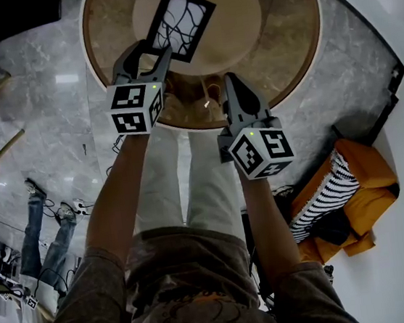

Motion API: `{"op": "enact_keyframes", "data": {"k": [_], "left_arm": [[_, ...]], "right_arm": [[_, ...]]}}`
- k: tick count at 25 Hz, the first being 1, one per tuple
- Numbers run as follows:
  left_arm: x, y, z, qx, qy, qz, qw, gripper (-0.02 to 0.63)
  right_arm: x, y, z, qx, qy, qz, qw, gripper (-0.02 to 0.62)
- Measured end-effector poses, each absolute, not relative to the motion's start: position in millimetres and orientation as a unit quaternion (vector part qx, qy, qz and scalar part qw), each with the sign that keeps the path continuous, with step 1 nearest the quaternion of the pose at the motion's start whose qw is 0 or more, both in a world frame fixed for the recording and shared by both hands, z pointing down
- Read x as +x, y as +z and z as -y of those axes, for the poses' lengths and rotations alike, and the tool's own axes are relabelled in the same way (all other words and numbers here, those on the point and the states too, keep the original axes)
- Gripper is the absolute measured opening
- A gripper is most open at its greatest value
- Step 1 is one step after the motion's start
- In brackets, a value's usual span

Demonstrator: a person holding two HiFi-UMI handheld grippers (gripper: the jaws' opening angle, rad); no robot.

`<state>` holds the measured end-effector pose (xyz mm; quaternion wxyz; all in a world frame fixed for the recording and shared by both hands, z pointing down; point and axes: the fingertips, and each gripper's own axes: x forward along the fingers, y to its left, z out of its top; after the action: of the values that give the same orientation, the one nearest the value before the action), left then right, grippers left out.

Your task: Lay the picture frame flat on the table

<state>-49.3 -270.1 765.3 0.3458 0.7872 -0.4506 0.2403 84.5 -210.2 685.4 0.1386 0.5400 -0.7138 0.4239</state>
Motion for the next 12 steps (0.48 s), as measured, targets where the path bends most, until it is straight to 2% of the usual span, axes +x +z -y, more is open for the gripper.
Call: {"op": "enact_keyframes", "data": {"k": [9, 12], "left_arm": [[-50.6, 768.6, 268.9, 0.781, 0.241, 0.455, 0.354, 0.236], [-51.9, 774.0, 269.3, 0.778, 0.267, 0.459, 0.335, 0.233]], "right_arm": [[83.3, 687.5, 210.4, 0.538, 0.426, 0.714, 0.139, 0.020], [84.3, 689.7, 212.0, 0.538, 0.428, 0.713, 0.139, 0.020]]}}
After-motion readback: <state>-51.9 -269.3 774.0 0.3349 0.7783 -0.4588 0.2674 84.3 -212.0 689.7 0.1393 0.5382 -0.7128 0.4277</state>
